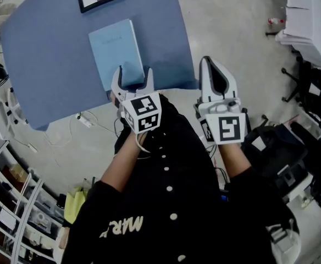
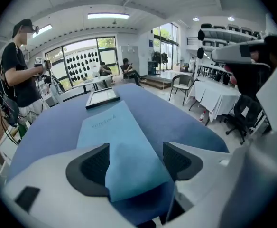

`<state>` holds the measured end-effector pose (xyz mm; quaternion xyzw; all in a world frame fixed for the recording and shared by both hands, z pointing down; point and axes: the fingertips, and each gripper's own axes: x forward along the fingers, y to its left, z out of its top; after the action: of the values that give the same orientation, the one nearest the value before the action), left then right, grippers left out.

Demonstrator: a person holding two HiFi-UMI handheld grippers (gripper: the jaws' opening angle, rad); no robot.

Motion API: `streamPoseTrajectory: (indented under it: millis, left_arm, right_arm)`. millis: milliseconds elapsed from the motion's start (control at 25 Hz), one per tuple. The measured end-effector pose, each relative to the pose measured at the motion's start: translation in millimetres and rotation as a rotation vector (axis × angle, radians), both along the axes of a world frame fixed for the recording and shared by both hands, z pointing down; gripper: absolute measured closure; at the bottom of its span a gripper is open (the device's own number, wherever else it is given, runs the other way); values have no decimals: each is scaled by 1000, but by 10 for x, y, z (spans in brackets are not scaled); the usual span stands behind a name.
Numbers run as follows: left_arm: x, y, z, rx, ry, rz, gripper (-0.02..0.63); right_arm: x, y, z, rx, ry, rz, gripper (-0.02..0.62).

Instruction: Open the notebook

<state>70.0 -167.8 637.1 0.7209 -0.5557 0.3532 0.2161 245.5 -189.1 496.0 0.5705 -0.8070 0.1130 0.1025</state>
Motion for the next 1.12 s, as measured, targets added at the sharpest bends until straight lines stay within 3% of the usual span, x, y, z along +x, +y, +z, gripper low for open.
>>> streamPoseTrajectory:
  millis: [200,400,720,880,1120]
  left_arm:
    - [12,10,44,1,-50,0,285]
    - [103,59,-173,40,12,5,548]
    - [-9,54,-432,75,73,-14,594]
    - [-155,64,-734,124,142,-34,597]
    - [-805,151,-1247,207,220,-107,598]
  right_arm:
    - [-38,2,67,-7,-4,-16,591]
    - [-95,-20,27,-2,-12,-36,591]
    - [-155,-54,-78,12,-9,-55,591]
    - [-219,-66,-154,16,-5,-67,591]
    - [-474,-58,-230,13,9,-90,591]
